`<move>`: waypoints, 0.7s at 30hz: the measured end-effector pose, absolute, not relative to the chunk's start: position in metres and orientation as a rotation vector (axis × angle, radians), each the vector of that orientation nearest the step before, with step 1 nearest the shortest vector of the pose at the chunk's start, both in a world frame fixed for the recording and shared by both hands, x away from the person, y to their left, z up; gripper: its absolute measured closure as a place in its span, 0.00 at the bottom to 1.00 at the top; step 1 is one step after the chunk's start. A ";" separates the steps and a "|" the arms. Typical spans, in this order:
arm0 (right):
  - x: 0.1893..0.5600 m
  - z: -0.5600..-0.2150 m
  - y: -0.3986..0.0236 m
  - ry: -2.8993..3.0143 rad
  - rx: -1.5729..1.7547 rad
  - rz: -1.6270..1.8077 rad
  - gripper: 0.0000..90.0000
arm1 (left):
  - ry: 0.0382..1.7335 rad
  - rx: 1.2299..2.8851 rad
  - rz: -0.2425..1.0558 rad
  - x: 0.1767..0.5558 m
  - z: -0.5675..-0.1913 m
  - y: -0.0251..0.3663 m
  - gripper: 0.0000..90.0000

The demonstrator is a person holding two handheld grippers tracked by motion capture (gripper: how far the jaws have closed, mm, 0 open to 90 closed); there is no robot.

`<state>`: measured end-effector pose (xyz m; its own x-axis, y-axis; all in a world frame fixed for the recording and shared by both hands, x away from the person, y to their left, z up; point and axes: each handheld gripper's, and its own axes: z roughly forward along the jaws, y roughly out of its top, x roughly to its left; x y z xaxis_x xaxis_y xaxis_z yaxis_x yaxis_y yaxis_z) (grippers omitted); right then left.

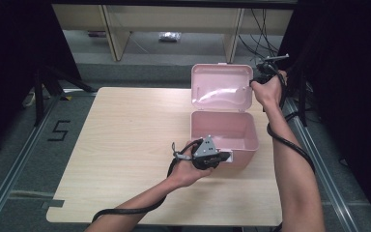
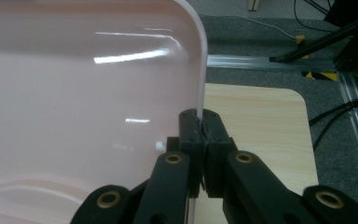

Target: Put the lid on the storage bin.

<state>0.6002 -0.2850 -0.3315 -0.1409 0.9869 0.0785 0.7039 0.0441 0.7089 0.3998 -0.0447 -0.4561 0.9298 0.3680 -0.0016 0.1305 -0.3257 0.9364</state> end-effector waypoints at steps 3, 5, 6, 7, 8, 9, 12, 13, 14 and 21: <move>0.597 -0.330 -0.284 1.881 1.710 0.878 1.00 | 0.361 1.903 0.250 0.400 -0.456 -0.045 1.00; 0.595 -0.329 -0.286 1.891 1.680 0.877 1.00 | 0.361 1.904 0.250 0.400 -0.456 -0.045 1.00; 0.594 -0.329 -0.286 1.895 1.667 0.879 1.00 | 0.361 1.904 0.250 0.400 -0.456 -0.045 1.00; 0.593 -0.328 -0.286 1.888 1.664 0.882 1.00 | 0.361 1.903 0.250 0.400 -0.456 -0.045 1.00; 0.592 -0.327 -0.286 1.894 1.656 0.878 1.00 | 0.361 1.904 0.250 0.400 -0.456 -0.045 1.00; 0.592 -0.326 -0.285 1.883 1.668 0.895 1.00 | 0.359 1.907 0.251 0.400 -0.456 -0.045 1.00; 0.589 -0.326 -0.286 1.885 1.647 0.893 1.00 | 0.359 1.906 0.250 0.400 -0.456 -0.045 1.00; 0.588 -0.326 -0.287 1.890 1.639 0.887 1.00 | 0.360 1.905 0.250 0.400 -0.456 -0.045 1.00; 0.587 -0.325 -0.285 1.874 1.662 0.906 1.00 | 0.359 1.906 0.250 0.400 -0.456 -0.045 1.00; 0.581 -0.324 -0.287 1.860 1.594 0.925 1.00 | 0.359 1.908 0.251 0.400 -0.456 -0.045 1.00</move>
